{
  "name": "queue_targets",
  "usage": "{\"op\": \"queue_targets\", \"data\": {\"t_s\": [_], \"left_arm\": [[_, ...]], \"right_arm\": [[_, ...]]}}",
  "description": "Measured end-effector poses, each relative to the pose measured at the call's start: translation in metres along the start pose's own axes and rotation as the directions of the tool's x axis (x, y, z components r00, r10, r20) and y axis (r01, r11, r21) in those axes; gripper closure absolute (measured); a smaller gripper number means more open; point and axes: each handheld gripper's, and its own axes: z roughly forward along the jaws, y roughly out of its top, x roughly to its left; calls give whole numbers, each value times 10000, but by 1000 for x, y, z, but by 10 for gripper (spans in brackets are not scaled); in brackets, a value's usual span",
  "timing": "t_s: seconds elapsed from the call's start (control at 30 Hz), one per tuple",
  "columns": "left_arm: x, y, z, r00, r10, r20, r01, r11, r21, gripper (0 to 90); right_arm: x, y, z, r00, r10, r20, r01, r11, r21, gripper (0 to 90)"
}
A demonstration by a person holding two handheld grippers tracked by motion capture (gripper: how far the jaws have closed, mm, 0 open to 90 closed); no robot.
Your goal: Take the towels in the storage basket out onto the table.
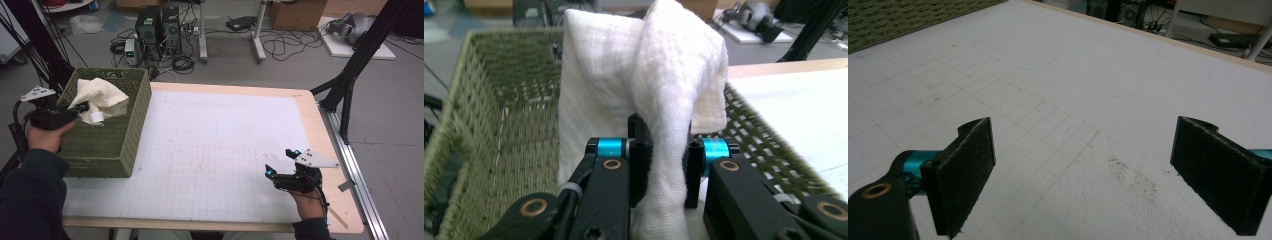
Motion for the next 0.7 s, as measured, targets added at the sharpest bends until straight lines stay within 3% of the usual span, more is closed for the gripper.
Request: {"op": "queue_targets", "data": {"t_s": [0.27, 0.47, 0.7], "left_arm": [[-14, 18, -23, 9981, 358, 508, -299, 9933, -1117, 801], [-34, 30, -34, 9909, 784, 1096, -582, 9825, -1769, 801], [-68, 39, -36, 9613, 1542, 2281, -1034, 9700, -2202, 801]], "right_arm": [[1, 1, 1, 10000, -52, -32, 52, 10000, -8, 99], [1, 1, 1, 10000, -37, -38, 37, 10000, -12, 98], [1, 1, 1, 10000, -78, -35, 78, 10000, -31, 98]]}}
